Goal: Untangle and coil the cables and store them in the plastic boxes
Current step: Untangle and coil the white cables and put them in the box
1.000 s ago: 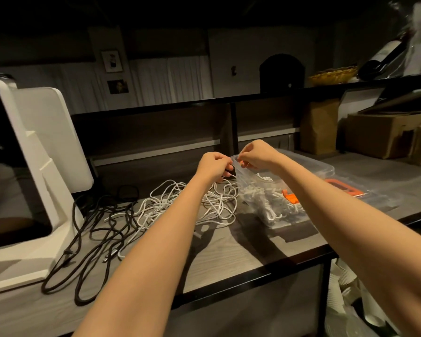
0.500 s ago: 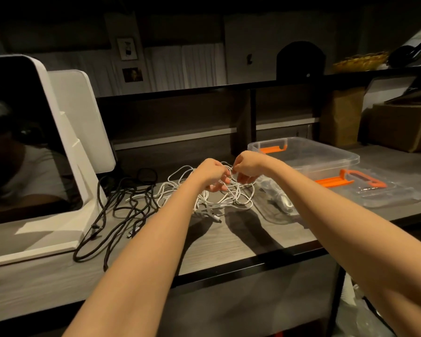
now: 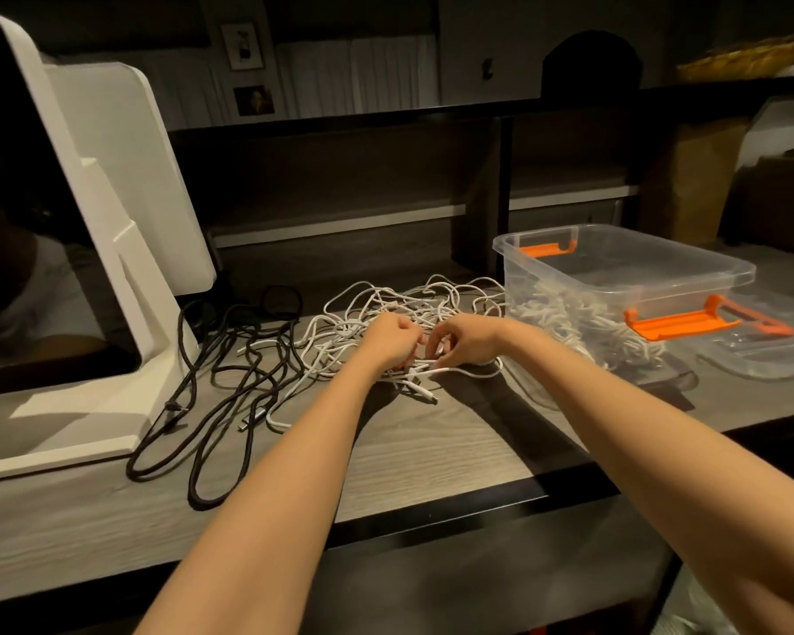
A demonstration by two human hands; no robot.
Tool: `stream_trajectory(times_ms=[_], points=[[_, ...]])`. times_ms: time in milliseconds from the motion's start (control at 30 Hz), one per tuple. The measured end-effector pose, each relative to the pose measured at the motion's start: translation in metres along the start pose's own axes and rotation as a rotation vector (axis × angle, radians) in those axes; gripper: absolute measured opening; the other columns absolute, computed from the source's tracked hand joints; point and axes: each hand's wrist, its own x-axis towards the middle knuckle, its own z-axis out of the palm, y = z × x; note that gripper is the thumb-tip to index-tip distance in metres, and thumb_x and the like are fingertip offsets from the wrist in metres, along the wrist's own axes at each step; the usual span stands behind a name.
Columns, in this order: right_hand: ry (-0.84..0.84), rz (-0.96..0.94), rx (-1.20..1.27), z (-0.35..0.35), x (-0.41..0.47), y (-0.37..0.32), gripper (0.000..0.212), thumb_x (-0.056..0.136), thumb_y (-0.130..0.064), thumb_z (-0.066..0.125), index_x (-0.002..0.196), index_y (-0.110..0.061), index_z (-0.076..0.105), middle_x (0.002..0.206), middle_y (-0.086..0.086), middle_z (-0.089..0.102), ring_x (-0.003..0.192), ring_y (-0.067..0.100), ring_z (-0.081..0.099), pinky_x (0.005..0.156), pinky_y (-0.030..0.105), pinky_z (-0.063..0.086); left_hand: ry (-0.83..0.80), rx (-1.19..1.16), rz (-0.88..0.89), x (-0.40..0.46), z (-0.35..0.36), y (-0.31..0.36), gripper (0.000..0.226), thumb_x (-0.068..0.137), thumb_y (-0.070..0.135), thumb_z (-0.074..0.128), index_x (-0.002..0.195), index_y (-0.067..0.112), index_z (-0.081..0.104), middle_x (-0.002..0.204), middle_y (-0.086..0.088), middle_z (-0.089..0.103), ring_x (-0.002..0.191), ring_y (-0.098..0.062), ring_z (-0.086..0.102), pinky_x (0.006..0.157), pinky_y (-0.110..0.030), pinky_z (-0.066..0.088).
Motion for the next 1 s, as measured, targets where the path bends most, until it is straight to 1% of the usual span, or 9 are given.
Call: stream_trajectory(times_ms=[133, 300, 400, 467, 567, 633, 767, 900, 1000], points=[[0.164, -0.017, -0.012, 0.013, 0.015, 0.010, 0.013, 0.086, -0.028, 0.070, 0.094, -0.021, 0.062, 0.096, -0.003, 0.052, 0.090, 0.015, 0.049, 0.078, 0.027, 0.038, 0.077, -0.085, 0.052, 0.008, 0.005, -0.011, 0.022, 0.096, 0.009, 0.051, 0.084, 0.008, 0.069, 0.059, -0.003, 0.054, 0.054, -0.013, 0.049, 0.055, -0.025, 0.041], [0.330, 0.126, 0.006, 0.016, 0.028, 0.023, 0.012, 0.086, -0.033, 0.068, 0.089, -0.023, 0.061, 0.102, 0.002, 0.062, 0.096, 0.018, 0.055, 0.083, 0.032, 0.045, 0.137, -0.231, 0.099, 0.014, 0.005, -0.015, 0.018, 0.095, 0.009, 0.056, 0.079, 0.012, 0.065, 0.058, 0.000, 0.054, 0.051, -0.009, 0.047, 0.052, -0.022, 0.039], [0.355, 0.162, 0.088, 0.019, 0.033, 0.027, 0.010, 0.086, -0.030, 0.068, 0.083, -0.022, 0.062, 0.098, 0.002, 0.063, 0.093, 0.016, 0.054, 0.085, 0.032, 0.044, 0.072, -0.049, 0.082, 0.019, -0.001, -0.019, 0.024, 0.095, 0.015, 0.057, 0.072, 0.014, 0.066, 0.059, 0.002, 0.061, 0.054, -0.008, 0.054, 0.055, -0.022, 0.044], [0.381, 0.163, 0.101, 0.021, 0.032, 0.028, 0.011, 0.084, -0.030, 0.067, 0.077, -0.028, 0.059, 0.095, -0.002, 0.061, 0.098, 0.017, 0.055, 0.097, 0.041, 0.042, 0.047, 0.070, 0.062, 0.019, -0.003, -0.020, 0.027, 0.095, 0.017, 0.058, 0.069, 0.013, 0.066, 0.059, 0.001, 0.064, 0.053, -0.006, 0.055, 0.054, -0.021, 0.046], [0.454, 0.142, 0.056, 0.024, 0.025, 0.023, 0.012, 0.082, -0.025, 0.063, 0.089, -0.030, 0.055, 0.099, -0.005, 0.052, 0.100, 0.013, 0.048, 0.105, 0.045, 0.030, 0.059, 0.121, 0.035, 0.020, -0.003, -0.019, 0.026, 0.094, 0.018, 0.060, 0.070, 0.013, 0.067, 0.062, 0.000, 0.065, 0.056, -0.007, 0.058, 0.058, -0.023, 0.048], [0.476, 0.056, 0.078, 0.025, 0.020, 0.020, 0.017, 0.081, -0.019, 0.062, 0.092, -0.030, 0.053, 0.096, -0.007, 0.049, 0.096, 0.013, 0.047, 0.099, 0.042, 0.031, 0.073, 0.211, 0.014, 0.020, -0.001, -0.016, 0.029, 0.093, 0.024, 0.063, 0.066, 0.013, 0.064, 0.060, 0.001, 0.061, 0.057, -0.010, 0.056, 0.060, -0.027, 0.047], [0.401, -0.037, 0.112, 0.027, 0.017, 0.019, 0.027, 0.084, -0.011, 0.057, 0.076, -0.036, 0.060, 0.083, -0.020, 0.044, 0.107, 0.017, 0.049, 0.103, 0.055, 0.032, 0.112, 0.485, -0.007, 0.020, 0.001, -0.010, 0.044, 0.088, 0.037, 0.068, 0.055, 0.015, 0.048, 0.055, 0.001, 0.048, 0.052, -0.014, 0.045, 0.051, -0.027, 0.035], [0.433, -0.007, 0.126, 0.027, 0.017, 0.018, 0.025, 0.088, -0.015, 0.055, 0.078, -0.034, 0.067, 0.079, -0.017, 0.049, 0.099, 0.013, 0.049, 0.106, 0.053, 0.029, 0.097, 0.582, -0.028, 0.019, 0.000, -0.006, 0.025, 0.088, 0.020, 0.062, 0.067, 0.013, 0.052, 0.071, -0.004, 0.053, 0.081, -0.024, 0.060, 0.061, -0.030, 0.040], [0.496, 0.081, 0.008, 0.028, 0.017, 0.018, 0.013, 0.091, -0.026, 0.057, 0.093, -0.031, 0.069, 0.105, -0.003, 0.050, 0.117, 0.020, 0.041, 0.108, 0.048, 0.025, 0.037, 0.504, -0.034, 0.017, -0.003, -0.005, 0.012, 0.090, 0.010, 0.056, 0.089, 0.005, 0.066, 0.089, -0.011, 0.063, 0.096, -0.028, 0.063, 0.072, -0.034, 0.047]])
